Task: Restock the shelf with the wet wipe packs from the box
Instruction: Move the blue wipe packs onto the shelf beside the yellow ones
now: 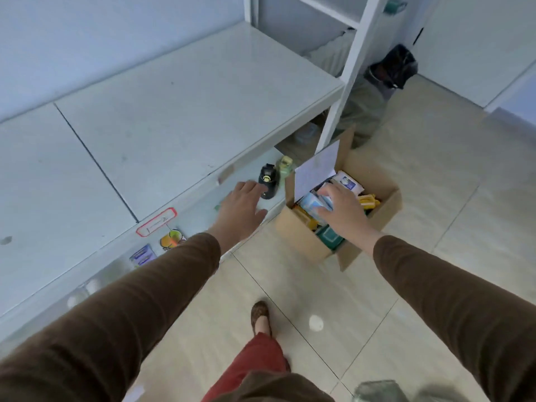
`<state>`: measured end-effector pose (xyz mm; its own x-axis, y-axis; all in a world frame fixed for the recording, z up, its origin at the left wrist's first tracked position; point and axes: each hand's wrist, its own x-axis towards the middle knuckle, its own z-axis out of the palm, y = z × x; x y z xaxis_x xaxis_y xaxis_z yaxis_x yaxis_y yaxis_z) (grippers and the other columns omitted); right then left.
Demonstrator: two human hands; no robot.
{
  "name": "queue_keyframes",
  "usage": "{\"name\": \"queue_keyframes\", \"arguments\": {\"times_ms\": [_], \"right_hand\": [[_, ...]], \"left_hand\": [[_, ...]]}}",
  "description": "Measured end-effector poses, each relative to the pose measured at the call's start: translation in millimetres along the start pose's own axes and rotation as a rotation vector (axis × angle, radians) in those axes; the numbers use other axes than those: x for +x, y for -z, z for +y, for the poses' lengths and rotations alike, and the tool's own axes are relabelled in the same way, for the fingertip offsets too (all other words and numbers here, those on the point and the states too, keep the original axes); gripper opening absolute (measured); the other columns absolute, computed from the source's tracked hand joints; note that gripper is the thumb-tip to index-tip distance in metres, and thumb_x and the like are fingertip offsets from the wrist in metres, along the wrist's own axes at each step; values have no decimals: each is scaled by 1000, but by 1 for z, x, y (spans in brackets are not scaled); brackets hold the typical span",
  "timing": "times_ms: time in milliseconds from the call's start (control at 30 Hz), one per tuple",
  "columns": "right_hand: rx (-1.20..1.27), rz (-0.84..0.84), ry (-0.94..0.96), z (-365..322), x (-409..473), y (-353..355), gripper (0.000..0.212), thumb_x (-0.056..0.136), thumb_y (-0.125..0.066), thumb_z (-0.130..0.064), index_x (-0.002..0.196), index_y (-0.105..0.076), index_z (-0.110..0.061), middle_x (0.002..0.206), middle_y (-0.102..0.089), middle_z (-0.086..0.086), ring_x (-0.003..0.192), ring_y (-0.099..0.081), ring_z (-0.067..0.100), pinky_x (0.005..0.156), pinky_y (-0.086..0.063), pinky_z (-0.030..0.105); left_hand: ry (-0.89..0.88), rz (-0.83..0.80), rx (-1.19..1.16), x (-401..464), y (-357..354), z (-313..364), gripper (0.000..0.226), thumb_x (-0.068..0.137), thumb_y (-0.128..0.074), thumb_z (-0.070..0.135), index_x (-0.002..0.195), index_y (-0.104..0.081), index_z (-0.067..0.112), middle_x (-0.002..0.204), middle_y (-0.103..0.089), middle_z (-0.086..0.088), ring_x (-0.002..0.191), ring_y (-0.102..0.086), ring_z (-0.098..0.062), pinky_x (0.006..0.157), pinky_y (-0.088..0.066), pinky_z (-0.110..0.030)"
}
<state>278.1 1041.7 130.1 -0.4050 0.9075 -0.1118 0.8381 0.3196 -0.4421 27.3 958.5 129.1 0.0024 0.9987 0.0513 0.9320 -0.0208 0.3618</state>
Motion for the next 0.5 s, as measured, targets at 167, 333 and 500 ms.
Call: {"name": "queue_keyframes", "arguments": {"times_ms": [167,333,500], "right_hand": [[99,-114,-149,91,47,-14,34,94,-64,-27,125,-55,-17,124,-59,2,112,-57,20,85,-46,31],[186,-268,-309,170,83,-36,45,96,-61,-30,138,-47,-20,133,-56,-2,112,-54,13,84,-40,28],[246,-371,-386,230,118,-55,51,96,-62,-32,143,-44,-22,139,-54,0,123,-55,18,86,-40,29]], "left_hand": [[33,-128,-57,64,-75,17,48,89,-64,30,133,-52,19,129,-52,-2,122,-44,-26,97,-43,-42],[102,-298,-78,125,-139,32,47,91,-62,28,135,-50,19,131,-51,-2,121,-45,-25,96,-45,-44],[158,-423,-63,171,-192,45,45,92,-61,25,135,-50,20,136,-48,-1,125,-42,-24,99,-44,-43]]}}
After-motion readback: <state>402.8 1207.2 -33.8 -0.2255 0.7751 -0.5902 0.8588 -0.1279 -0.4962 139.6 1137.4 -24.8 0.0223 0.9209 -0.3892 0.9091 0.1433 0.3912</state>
